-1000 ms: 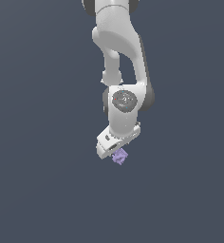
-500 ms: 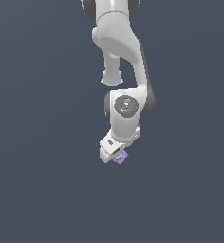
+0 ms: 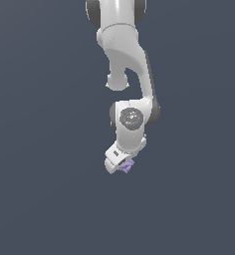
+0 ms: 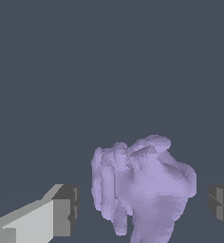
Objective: Pick up the object and move it to a goal position.
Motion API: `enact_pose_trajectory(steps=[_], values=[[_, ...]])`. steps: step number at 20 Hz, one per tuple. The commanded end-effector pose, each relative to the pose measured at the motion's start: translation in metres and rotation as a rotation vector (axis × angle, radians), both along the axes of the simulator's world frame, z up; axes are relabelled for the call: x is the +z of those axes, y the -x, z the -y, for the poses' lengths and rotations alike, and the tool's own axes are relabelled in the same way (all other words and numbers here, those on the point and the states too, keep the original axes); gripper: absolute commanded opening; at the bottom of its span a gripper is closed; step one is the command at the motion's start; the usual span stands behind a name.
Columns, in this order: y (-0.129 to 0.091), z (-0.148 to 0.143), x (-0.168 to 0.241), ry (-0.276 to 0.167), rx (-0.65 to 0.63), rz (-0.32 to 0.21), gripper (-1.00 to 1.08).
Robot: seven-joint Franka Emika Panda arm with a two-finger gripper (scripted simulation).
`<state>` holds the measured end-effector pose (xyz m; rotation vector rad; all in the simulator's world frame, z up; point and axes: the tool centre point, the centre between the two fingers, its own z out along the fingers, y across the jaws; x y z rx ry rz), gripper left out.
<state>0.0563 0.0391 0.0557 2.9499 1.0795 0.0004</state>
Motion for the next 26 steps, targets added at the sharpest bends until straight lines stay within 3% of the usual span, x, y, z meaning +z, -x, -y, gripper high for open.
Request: enact_pose_trajectory(steps=[1,7,8,26], values=[[0.0006,-0.0002,-0.0132,0.000,0.002,0.000,1.00],[-0.0008,-0.0002,-0.0215,0.000,0.002,0.000,1.00],[-0.0008,-0.0002,-0.0215,0.000,0.002,0.000,-1.00],[0.0052,0.0030,-0.0133,0.002,-0.002,0.007,-1.00]])
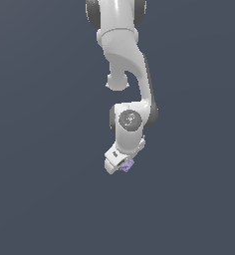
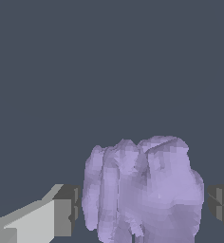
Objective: Pick up the object and move it to a goal position.
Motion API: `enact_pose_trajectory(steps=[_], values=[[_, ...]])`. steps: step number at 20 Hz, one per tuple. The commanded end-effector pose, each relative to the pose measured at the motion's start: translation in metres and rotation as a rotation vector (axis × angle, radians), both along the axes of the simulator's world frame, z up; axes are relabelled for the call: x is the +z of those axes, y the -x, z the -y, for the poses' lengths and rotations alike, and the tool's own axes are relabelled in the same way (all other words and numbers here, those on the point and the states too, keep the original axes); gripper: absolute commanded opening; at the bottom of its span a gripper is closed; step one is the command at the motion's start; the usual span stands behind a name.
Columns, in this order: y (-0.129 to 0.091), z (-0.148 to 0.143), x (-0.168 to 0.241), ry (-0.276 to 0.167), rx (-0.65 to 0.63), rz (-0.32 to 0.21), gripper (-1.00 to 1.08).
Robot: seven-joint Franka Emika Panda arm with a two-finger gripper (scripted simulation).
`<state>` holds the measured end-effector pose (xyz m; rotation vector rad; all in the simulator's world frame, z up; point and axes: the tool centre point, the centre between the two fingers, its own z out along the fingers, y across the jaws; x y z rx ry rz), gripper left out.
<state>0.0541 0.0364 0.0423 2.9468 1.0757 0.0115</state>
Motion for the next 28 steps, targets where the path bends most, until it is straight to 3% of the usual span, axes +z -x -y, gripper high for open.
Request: enact_pose_trajectory(steps=[1,10,28], values=[[0.005,0.000,0.000,0.000,0.000,-0.001,-1.00],[0.040,0.000,0.006,0.000,0.000,-0.003,-1.00],[0.151,0.001,0.026,0.000,0.002,-0.007,-1.00]])
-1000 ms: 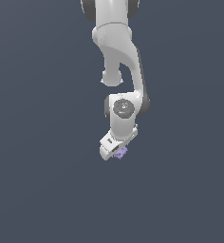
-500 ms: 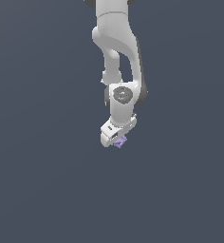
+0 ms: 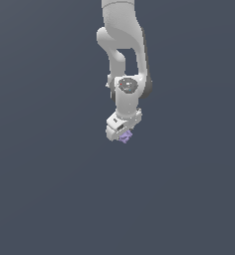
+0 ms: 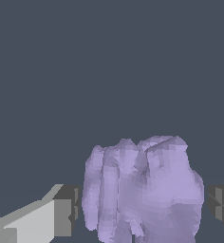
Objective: Pick up the object and move it to a goal position.
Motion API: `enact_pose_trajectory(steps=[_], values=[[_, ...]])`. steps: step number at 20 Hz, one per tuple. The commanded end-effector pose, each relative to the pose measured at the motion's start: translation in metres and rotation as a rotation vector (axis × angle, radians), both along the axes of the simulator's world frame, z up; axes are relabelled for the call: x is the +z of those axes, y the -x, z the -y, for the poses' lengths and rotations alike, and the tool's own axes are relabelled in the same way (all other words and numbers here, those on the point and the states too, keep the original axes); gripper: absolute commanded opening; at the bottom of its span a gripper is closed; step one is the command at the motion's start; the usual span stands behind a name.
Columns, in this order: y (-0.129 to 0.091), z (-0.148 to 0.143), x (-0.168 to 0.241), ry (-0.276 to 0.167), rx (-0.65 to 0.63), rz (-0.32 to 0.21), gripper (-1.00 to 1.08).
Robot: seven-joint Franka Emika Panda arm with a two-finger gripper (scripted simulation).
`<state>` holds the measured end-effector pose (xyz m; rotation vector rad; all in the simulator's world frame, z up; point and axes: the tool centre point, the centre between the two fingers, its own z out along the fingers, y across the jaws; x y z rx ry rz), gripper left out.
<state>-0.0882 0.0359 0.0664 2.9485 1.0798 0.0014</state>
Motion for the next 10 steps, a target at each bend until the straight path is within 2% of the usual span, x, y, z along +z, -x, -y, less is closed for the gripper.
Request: enact_pose_trajectory(steps=[1,10], values=[[0.013,0.000,0.002,0.000,0.000,0.000,-1.00],[0.039,0.000,0.008,0.000,0.001,-0.001,-1.00]])
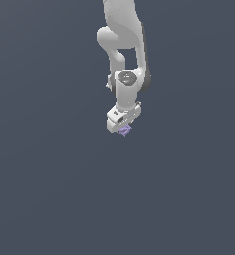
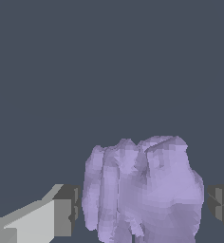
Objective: Pick up the object and move it to a goal position.
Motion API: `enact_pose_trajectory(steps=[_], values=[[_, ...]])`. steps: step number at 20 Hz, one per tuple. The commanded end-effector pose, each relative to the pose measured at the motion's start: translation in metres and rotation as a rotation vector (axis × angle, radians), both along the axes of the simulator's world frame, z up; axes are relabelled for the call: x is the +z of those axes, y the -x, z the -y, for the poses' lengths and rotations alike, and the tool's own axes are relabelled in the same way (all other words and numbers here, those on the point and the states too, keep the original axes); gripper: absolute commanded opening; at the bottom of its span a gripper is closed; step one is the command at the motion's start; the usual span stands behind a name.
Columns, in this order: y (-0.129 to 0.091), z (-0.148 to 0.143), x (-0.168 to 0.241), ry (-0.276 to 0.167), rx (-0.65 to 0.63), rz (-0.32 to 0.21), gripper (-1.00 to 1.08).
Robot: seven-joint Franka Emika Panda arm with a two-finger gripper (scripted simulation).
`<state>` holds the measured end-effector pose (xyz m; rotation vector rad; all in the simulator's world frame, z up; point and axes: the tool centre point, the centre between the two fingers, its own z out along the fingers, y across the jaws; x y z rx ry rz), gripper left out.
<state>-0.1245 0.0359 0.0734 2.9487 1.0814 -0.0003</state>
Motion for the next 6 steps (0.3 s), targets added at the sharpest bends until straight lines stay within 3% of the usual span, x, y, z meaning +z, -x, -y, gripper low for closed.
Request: enact_pose_trajectory(steps=[1,6], values=[[0.0042,0.0000,0.0010,0.000,0.000,0.000,-1.00],[0.0046,-0.0003,0.0013,0.000,0.000,0.000,-1.00]])
